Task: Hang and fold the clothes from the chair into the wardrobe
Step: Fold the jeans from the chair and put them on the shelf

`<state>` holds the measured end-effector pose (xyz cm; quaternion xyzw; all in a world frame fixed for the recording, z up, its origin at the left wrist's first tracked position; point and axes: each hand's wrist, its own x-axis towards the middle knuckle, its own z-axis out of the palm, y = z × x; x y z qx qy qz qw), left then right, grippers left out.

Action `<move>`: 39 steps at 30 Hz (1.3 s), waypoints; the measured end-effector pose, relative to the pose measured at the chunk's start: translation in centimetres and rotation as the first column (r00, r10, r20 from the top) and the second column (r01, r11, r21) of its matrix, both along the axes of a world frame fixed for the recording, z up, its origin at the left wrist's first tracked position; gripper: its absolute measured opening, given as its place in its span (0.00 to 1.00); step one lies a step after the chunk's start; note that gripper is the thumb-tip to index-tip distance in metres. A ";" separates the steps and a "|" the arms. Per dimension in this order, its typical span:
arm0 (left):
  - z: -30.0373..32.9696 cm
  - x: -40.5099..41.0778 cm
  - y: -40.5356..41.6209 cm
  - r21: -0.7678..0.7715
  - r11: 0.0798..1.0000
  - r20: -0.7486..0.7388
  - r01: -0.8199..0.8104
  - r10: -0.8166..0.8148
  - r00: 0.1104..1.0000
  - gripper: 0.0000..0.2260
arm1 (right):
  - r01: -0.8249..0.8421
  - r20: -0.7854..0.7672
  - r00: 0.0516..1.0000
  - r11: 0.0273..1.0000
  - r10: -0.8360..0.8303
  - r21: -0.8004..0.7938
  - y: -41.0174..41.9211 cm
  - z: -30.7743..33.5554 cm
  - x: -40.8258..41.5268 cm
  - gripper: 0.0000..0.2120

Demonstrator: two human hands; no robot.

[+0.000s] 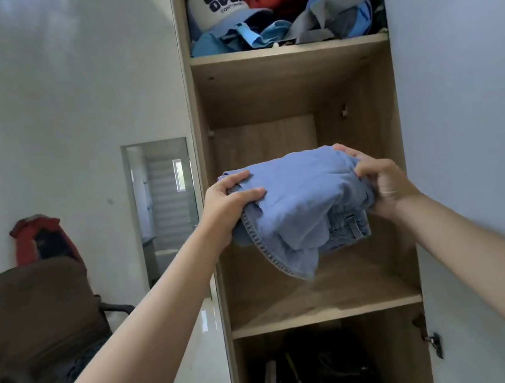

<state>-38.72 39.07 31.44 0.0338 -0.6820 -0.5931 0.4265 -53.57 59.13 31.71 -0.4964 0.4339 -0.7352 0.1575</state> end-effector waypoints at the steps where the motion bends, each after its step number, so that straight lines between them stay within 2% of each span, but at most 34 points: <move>1: 0.5 -1.5 -0.4 -0.021 1.000 -0.011 -0.014 0.014 1.000 0.22 | 0.003 0.005 1.000 1.000 -0.003 -0.020 -0.6 0.3 -1.3 0.22; 3: 1.2 -4.4 -1.4 -0.061 0.997 -0.024 -0.039 0.038 0.999 0.22 | 0.041 0.027 0.999 0.998 -0.040 -0.046 -1.8 0.6 -4.2 0.24; 5: 1.0 -7.2 -2.4 -0.089 0.994 -0.021 -0.068 0.067 0.998 0.22 | 0.065 0.051 0.997 0.996 -0.062 -0.059 -3.4 0.0 -7.7 0.30; 7: -0.3 -9.8 -3.6 -0.087 0.992 0.012 -0.090 0.091 0.996 0.23 | 0.108 0.155 0.983 0.993 -0.101 -0.042 -5.0 -1.8 -10.9 0.35; 11: -6.3 -13.6 -5.6 -0.067 0.989 0.221 -0.129 0.141 0.965 0.23 | 0.155 0.350 0.921 0.985 -0.170 0.073 -7.8 -8.7 -14.4 0.33; 13: -9.8 -14.5 -6.4 -0.018 0.994 0.323 -0.109 0.109 0.940 0.23 | 0.145 0.431 0.883 0.982 -0.183 0.119 -8.6 -12.2 -14.9 0.34; 16: -13.3 -14.8 -6.8 0.054 0.997 0.369 -0.055 0.031 0.929 0.23 | 0.215 0.466 0.841 0.960 -0.274 0.177 -8.3 -15.1 -15.2 0.34; 21: -16.6 -14.2 -5.9 0.064 0.998 0.414 -0.005 -0.022 0.910 0.22 | 0.345 0.233 0.861 0.855 -0.453 0.386 -6.8 -17.0 -15.8 0.25; 23: -16.8 -14.1 -5.4 -0.002 1.000 0.440 0.003 -0.002 0.898 0.22 | 0.410 0.112 0.855 0.793 -0.506 0.450 -6.4 -17.5 -15.7 0.25; 25: -16.5 -14.1 -4.8 -0.248 0.966 0.508 -0.070 0.191 0.840 0.23 | 0.461 -0.026 0.853 0.731 -0.521 0.503 -6.0 -18.0 -15.6 0.23; 26: -16.5 -14.0 -4.5 -0.423 0.897 0.506 -0.126 0.350 0.788 0.23 | 0.495 -0.112 0.845 0.687 -0.522 0.532 -5.8 -18.2 -15.6 0.22; 27: -16.6 -13.6 -4.1 -0.567 0.801 0.444 -0.193 0.494 0.747 0.24 | 0.559 -0.227 0.814 0.618 -0.534 0.553 -5.5 -18.5 -15.7 0.21; 28: -16.7 -13.1 -3.6 -0.653 0.707 0.319 -0.271 0.582 0.748 0.23 | 0.650 -0.364 0.754 0.538 -0.547 0.537 -5.0 -18.8 -15.6 0.21; 29: -16.9 -12.5 -3.2 -0.683 0.650 0.174 -0.332 0.587 0.791 0.22 | 0.730 -0.474 0.683 0.502 -0.556 0.464 -4.5 -19.0 -15.3 0.21; 30: -17.1 -12.0 -3.0 -0.696 0.635 0.063 -0.337 0.520 0.852 0.20 | 0.766 -0.532 0.636 0.537 -0.559 0.353 -4.0 -19.2 -14.9 0.22; 31: -17.3 -11.6 -2.8 -0.725 0.630 0.031 -0.278 0.433 0.901 0.20 | 0.752 -0.555 0.626 0.612 -0.548 0.244 -3.7 -19.2 -14.3 0.23; 32: -17.6 -11.5 -2.7 -0.765 0.619 0.074 -0.180 0.363 0.929 0.23 | 0.713 -0.580 0.632 0.678 -0.513 0.177 -3.5 -19.2 -13.9 0.24; 34: -18.3 -11.5 -2.7 -0.826 0.563 0.263 0.022 0.352 0.898 0.34 | 0.668 -0.666 0.619 0.725 -0.416 0.168 -3.7 -19.6 -13.3 0.22; 36: -18.9 -11.8 -3.3 -0.841 0.510 0.419 0.178 0.409 0.811 0.42 | 0.701 -0.776 0.552 0.675 -0.306 0.232 -4.0 -20.2 -13.5 0.29; 39: -19.8 -12.4 -4.6 -0.814 0.490 0.529 0.310 0.407 0.745 0.48 | 0.771 -0.868 0.461 0.567 -0.184 0.289 -4.5 -21.1 -14.2 0.42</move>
